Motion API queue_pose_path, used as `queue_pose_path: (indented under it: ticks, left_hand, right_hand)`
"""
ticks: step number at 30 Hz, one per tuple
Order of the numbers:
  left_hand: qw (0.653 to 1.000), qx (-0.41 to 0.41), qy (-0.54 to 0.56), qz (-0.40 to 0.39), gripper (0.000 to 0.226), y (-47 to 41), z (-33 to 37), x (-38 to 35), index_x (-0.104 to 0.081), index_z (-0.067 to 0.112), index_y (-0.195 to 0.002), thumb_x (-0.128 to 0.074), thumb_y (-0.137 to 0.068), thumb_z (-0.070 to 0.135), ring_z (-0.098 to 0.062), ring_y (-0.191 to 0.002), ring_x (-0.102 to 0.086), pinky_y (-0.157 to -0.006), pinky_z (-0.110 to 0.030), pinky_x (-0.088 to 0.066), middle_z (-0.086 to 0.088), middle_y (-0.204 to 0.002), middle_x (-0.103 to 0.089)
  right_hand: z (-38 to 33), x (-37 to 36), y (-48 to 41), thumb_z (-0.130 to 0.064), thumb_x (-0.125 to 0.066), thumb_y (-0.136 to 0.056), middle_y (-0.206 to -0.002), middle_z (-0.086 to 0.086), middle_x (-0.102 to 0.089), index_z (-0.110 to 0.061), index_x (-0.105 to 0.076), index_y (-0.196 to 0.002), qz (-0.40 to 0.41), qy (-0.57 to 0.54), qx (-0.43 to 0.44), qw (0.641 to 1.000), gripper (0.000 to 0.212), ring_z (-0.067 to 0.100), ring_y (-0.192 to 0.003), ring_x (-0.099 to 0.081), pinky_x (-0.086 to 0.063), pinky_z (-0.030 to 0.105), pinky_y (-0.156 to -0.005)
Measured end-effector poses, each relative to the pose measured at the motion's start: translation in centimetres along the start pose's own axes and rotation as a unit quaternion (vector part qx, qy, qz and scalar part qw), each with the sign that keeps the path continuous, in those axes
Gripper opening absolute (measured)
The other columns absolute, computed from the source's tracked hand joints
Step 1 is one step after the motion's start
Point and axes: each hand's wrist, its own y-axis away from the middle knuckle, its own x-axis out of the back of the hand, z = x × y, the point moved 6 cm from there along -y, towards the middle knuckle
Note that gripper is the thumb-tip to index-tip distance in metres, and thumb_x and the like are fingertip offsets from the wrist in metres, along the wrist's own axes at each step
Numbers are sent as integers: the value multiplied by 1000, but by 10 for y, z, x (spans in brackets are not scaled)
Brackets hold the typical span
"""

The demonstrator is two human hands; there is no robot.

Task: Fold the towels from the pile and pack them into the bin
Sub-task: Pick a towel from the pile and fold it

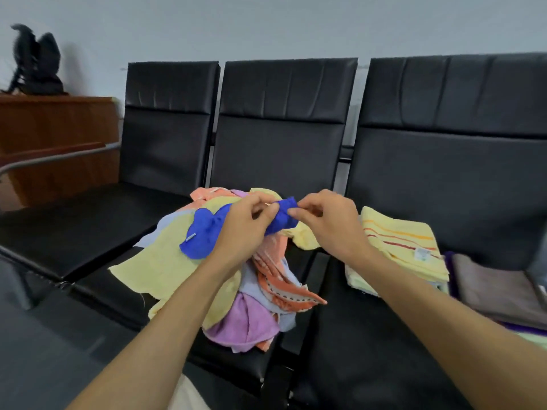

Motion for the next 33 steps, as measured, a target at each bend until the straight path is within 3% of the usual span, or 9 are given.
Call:
queue_pose_path:
  ticks: [3, 7, 13, 20, 23, 25, 28, 30, 33]
  left_hand:
    - [997, -60, -42, -31, 20, -13, 52, -6, -65, 27, -86, -59, -94, 10, -8, -76, -63, -78, -29, -50, -2, -83, -73]
    - [991, -94, -62, -65, 8, -18, 109, -23, -66, 22, -95, -69, -88, 21, -20, -75, -66, -74, -36, -52, -6, -81, -72]
    - [963, 35, 72, -258, 26, 12, 139, -73, -67, 11, -109, -73, -84, 17, -21, -94, -71, -86, -40, -57, -6, -102, -75]
    - [881, 78, -92, -458, 35, 36, 112, -112, -68, 8, -115, -74, -84, 22, -21, -104, -68, -91, -34, -54, -4, -113, -72]
    - [861, 62, -182, -471, 25, 31, 89, -121, -72, 11, -102, -75, -83, 27, -27, -82, -63, -72, -39, -46, -7, -93, -72]
    - [854, 46, -229, -465, 15, 23, 73, -129, -73, 15, -92, -76, -83, 27, -22, -78, -61, -73, -43, -47, -2, -83, -73]
    - [836, 15, -315, -449, 15, 8, 56, -138, -66, 25, -72, -73, -85, 24, -1, -61, -57, -61, -17, -42, 18, -60, -64]
    - [834, -9, -369, -411, 22, -6, 49, -143, -60, 30, -69, -68, -89, 25, -2, -63, -54, -57, -15, -37, 19, -63, -59]
    - [840, -59, -430, -326, 11, -26, 50, -146, -58, 27, -83, -61, -93, 25, -16, -85, -58, -71, -26, -42, 9, -83, -60]
  right_hand:
    - [-10, 50, -2, -24, -68, -88, -71, -6, -62, -13, -71, -84, 60, -63, -20, 996, 12, 12, -74, -57, -36, 10, -66]
    - [-19, 104, 1, -21, -62, -90, -76, -2, -69, -16, -67, -82, 109, -160, -39, 980, 11, 14, -74, -62, -49, 31, -74]
    - [-4, 174, 22, -20, -59, -94, -67, -7, -59, -23, -61, -75, 208, -214, -101, 949, 19, 7, -64, -51, -40, 26, -62]
    - [67, 234, 66, -22, -57, -95, -80, -6, -65, -25, -61, -77, 276, -187, -201, 921, 18, 10, -75, -57, -43, 24, -68]
    - [105, 248, 89, -18, -56, -95, -83, -8, -65, -23, -65, -83, 305, -155, -252, 905, 16, 9, -82, -59, -45, 23, -75]
    - [127, 253, 103, -18, -54, -96, -86, -7, -65, -20, -66, -88, 317, -133, -274, 898, 15, 10, -84, -58, -44, 23, -75]
    - [148, 264, 116, -16, -50, -98, -93, -3, -64, -14, -64, -96, 351, -107, -288, 884, 15, 11, -85, -56, -40, 21, -72]
    - [155, 273, 120, -15, -48, -99, -93, -1, -62, -12, -62, -98, 377, -106, -284, 875, 15, 12, -84, -55, -40, 21, -71]
    - [156, 290, 121, -14, -44, -100, -85, -4, -57, -15, -55, -93, 404, -94, -264, 871, 13, 9, -76, -51, -37, 17, -62]
